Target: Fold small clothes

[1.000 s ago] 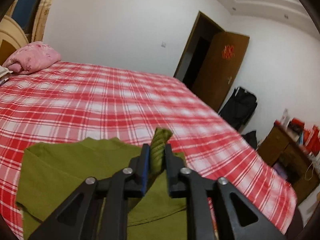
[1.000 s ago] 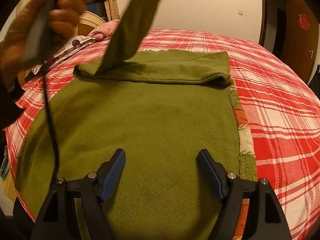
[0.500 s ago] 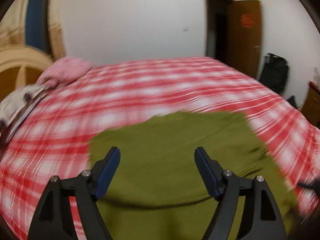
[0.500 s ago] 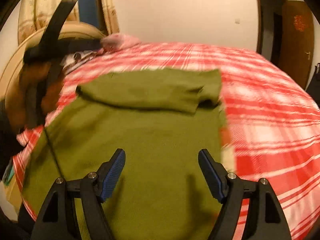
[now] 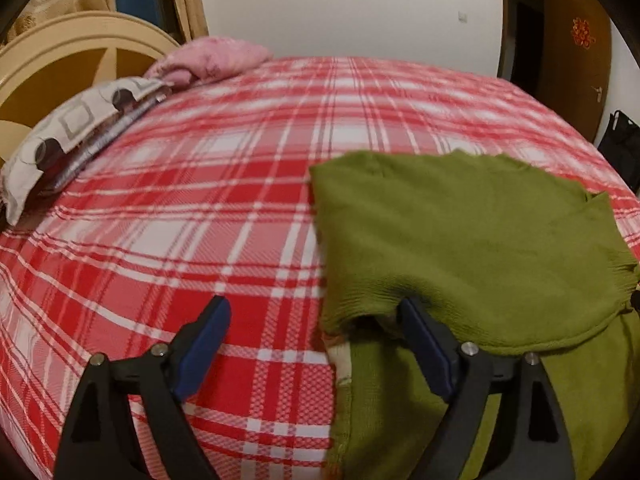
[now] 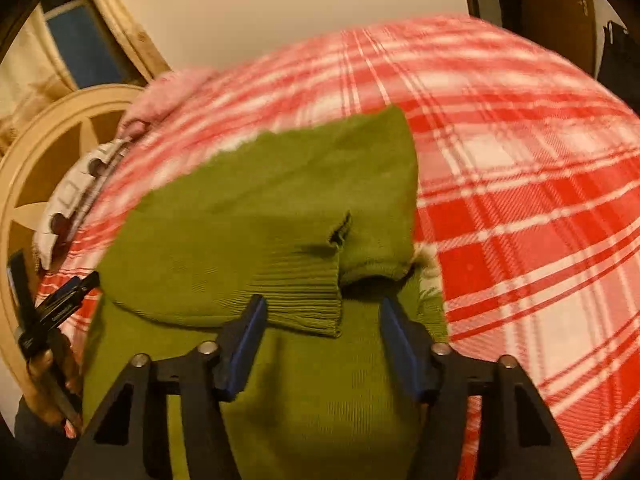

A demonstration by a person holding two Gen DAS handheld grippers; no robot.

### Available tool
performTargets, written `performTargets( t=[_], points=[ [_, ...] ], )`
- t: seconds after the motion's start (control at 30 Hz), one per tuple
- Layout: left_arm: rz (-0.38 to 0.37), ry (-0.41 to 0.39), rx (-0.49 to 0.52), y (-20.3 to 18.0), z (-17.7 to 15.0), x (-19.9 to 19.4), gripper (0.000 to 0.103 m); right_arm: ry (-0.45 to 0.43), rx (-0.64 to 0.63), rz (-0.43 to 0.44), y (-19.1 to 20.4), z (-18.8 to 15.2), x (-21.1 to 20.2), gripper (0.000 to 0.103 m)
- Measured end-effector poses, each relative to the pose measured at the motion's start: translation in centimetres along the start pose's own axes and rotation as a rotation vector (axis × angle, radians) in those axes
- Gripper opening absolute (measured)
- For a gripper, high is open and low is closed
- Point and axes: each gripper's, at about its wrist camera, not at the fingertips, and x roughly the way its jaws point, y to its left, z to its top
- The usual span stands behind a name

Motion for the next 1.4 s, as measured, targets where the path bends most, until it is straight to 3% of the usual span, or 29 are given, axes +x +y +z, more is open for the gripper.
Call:
performTargets(
  t=[0.07,0.17,0.27,0.47,0.7,0.93,1.03,1.07,1.1,1.17,1.33,1.4],
  points=[
    [0.001,0.008,-0.002,0.0,-0.1,0.2,0.094,-0.027,-0.027,-0.022,0.6,-0.3,0.1,0.055],
    [0.012,0.028,-0.014,0.2,-0.2,0.7,0.100,-0.025,-0.077,-0.036,1.4,-0.1,0.6,0.027],
    [0.001,0.033,-0.018,0.3,-0.4,0.7,0.100,-0.028,-0.113,-0.038,2.0,0.1,0.8,0.013],
    [0.001,0.027,-0.026,0.4,-0.5,0.7,0.102,-0.104,-0.153,-0.064,3.1,0.5,-0.8,0.007],
    [-0.009,0.025,-0.028,0.6,-0.6,0.7,0.103,-0.178,-0.193,-0.103,4.2,1.5,-2.9,0.006],
    [-0.040,0.038,-0.044,0.8,-0.7,0.9,0.103,-0.011,-0.181,-0.130,1.9,-0.4,0.5,0.006],
    [-0.049,0.029,-0.055,1.0,-0.7,0.7,0.103,-0.036,-0.172,-0.121,1.2,-0.9,-0.6,0.010],
    [-0.052,0.020,-0.056,1.0,-0.8,0.6,0.103,-0.038,-0.165,-0.117,0.9,-0.9,-1.0,0.023],
    [-0.055,0.013,-0.057,1.0,-0.8,0.4,0.103,-0.058,-0.159,-0.107,0.7,-0.9,-1.8,0.048],
    [-0.056,-0.006,-0.070,1.3,-0.9,0.1,0.103,-0.125,-0.145,-0.067,0.2,-0.3,-3.5,0.065],
    [-0.067,-0.028,-0.103,1.9,-0.9,-0.2,0.103,-0.167,-0.163,-0.071,1.0,3.7,-3.5,0.064],
    [-0.083,-0.033,-0.134,2.6,-1.0,-0.2,0.103,-0.129,-0.155,-0.078,1.0,5.1,-1.8,0.045]
  ],
)
